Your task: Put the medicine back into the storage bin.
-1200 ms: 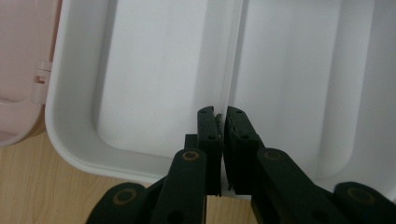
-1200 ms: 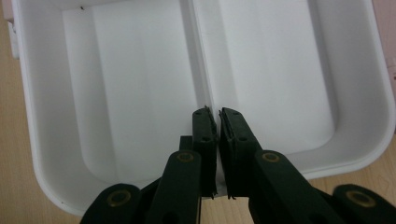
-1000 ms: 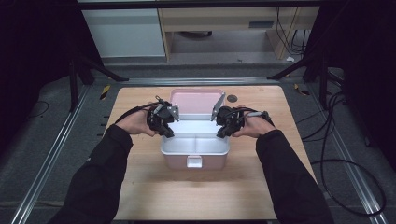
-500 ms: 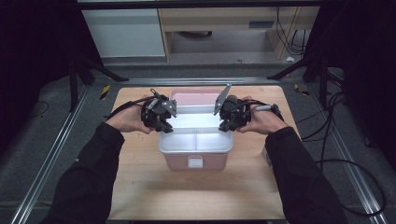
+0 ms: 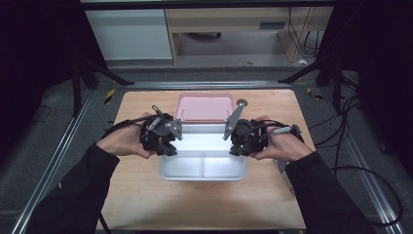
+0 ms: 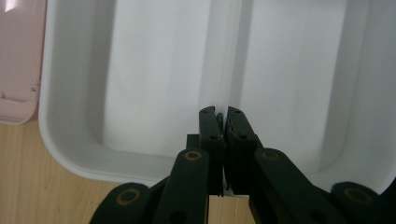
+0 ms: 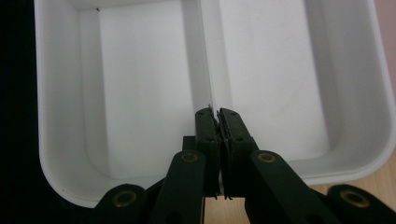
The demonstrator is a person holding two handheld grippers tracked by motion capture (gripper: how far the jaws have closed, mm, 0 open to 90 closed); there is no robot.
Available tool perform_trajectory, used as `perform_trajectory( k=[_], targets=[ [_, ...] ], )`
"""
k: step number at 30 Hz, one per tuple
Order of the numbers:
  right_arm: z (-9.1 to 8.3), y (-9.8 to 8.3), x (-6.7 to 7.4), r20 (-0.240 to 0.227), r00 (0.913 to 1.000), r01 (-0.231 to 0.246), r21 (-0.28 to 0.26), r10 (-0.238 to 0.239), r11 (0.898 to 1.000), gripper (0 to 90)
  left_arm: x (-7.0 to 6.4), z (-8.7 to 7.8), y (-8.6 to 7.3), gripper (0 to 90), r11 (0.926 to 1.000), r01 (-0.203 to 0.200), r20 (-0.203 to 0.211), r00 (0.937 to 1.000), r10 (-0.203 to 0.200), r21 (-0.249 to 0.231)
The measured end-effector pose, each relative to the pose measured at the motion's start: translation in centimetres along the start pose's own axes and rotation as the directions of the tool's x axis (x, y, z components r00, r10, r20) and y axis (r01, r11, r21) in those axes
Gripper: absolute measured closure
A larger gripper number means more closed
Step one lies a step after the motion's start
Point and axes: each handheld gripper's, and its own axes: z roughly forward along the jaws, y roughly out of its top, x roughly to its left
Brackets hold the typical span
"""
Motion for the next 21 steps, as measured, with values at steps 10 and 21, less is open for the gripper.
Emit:
perform_trajectory(
  k=[10, 21],
  targets=[
    [0.7, -1.3, 3.4, -0.037, 0.9993, 0.003, -0.028, -0.004, 1.000, 87.3, -4.2, 0.4, -0.3, 88.0, 0.9994, -0.035, 0.010, 0.9994, 0.035, 0.008],
    [3.7, -2.8, 7.3, -0.092, 0.9956, 0.016, -0.022, -0.018, 1.000, 87.5, -8.4, 3.3, -1.4, 88.4, 0.9993, 0.002, 0.065, 0.9978, -0.004, 0.038]
  ],
)
